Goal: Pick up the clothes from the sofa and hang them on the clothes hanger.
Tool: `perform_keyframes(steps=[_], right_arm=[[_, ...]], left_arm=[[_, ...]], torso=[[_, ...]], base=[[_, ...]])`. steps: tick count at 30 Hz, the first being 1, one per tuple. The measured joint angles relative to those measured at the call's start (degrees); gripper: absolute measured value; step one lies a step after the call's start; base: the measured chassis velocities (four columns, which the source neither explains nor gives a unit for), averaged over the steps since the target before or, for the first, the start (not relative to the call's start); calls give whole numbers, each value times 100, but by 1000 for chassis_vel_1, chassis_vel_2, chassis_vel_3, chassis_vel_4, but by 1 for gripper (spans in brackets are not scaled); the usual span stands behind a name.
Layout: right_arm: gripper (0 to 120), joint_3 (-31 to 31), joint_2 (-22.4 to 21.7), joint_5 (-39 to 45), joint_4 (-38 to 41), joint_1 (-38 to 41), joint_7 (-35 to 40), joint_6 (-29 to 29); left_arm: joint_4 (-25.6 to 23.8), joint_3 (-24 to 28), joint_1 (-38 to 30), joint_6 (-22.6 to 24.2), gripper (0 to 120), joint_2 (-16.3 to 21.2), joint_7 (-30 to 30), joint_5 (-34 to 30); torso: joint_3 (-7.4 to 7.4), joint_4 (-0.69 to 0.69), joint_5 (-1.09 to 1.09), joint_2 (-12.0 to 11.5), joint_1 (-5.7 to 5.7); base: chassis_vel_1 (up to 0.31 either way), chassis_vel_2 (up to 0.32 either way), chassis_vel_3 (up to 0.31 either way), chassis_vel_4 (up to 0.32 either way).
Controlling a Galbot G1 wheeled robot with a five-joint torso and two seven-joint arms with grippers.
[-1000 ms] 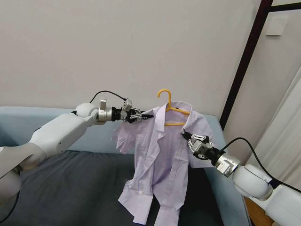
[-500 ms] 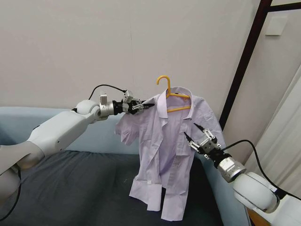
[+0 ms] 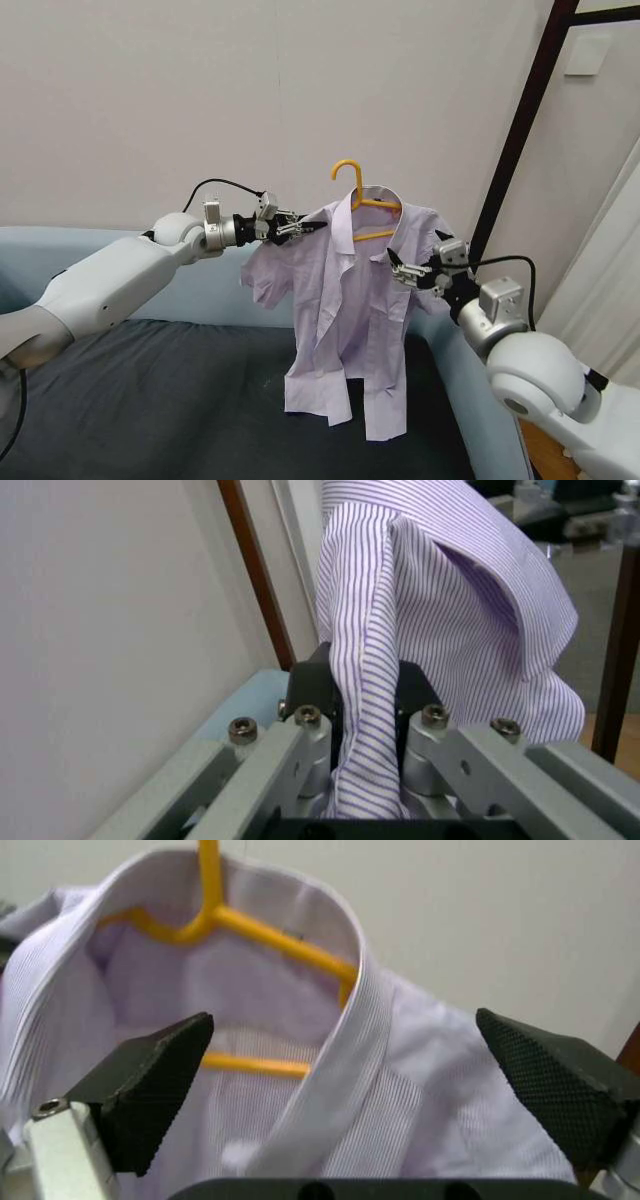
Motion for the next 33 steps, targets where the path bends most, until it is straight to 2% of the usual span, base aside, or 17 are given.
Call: perform_keyframes(steps=[6,8,12,16,17,19,22,24,29,30,33], right_arm=[[100,-126,201,85,-104,174,392,-249],[97,-130,211,79,-104,121,403,-258],[80,-132,245,20,-149,39,458,-257],[73,-132,246,-57,-202,39,461,-240],[63,-136,217,-257,-286,37,386,-171],[60,-137,213,-298,-306,32,374,-160],[43,-134,194,-355,-343,-27,350,-136],[40,-129,187,-365,-343,-53,346,-130],[19,-116,147,-682,-344,-155,315,-30],[19,-116,147,-682,-344,-155,315,-30],[4,-133,113,-898,-373,-169,272,11]], left_arm=[[-191,26,0,39,7,33,-147,-57],[-215,37,-3,48,7,29,-165,-65],[-244,78,-18,67,7,-17,-186,-106],[-241,111,-29,71,7,-37,-188,-109],[-229,180,-69,72,7,-70,-190,-109],[-235,196,-80,72,7,-79,-190,-109],[-262,223,-98,77,7,-114,-199,-121],[-272,225,-98,83,7,-120,-210,-135],[-418,226,-94,159,7,-103,-285,-256],[-418,226,-94,159,7,-103,-285,-256],[-453,228,-95,174,7,-103,-304,-284]], torso=[[0,-3,0,0,0],[0,-4,1,0,0],[0,-4,2,0,0],[0,-2,2,0,0],[0,-2,1,0,0],[0,-3,2,0,0],[0,-3,2,0,0],[0,-3,2,0,0],[-1,-3,2,0,0],[-1,-3,2,0,0],[-1,-3,2,0,0]], base=[[0,0,0,0],[0,0,0,0],[0,0,0,0],[0,0,0,0],[0,0,0,0],[0,0,0,0],[0,0,0,0],[0,0,0,0],[0,0,0,0],[0,0,0,0],[0,0,0,0]])
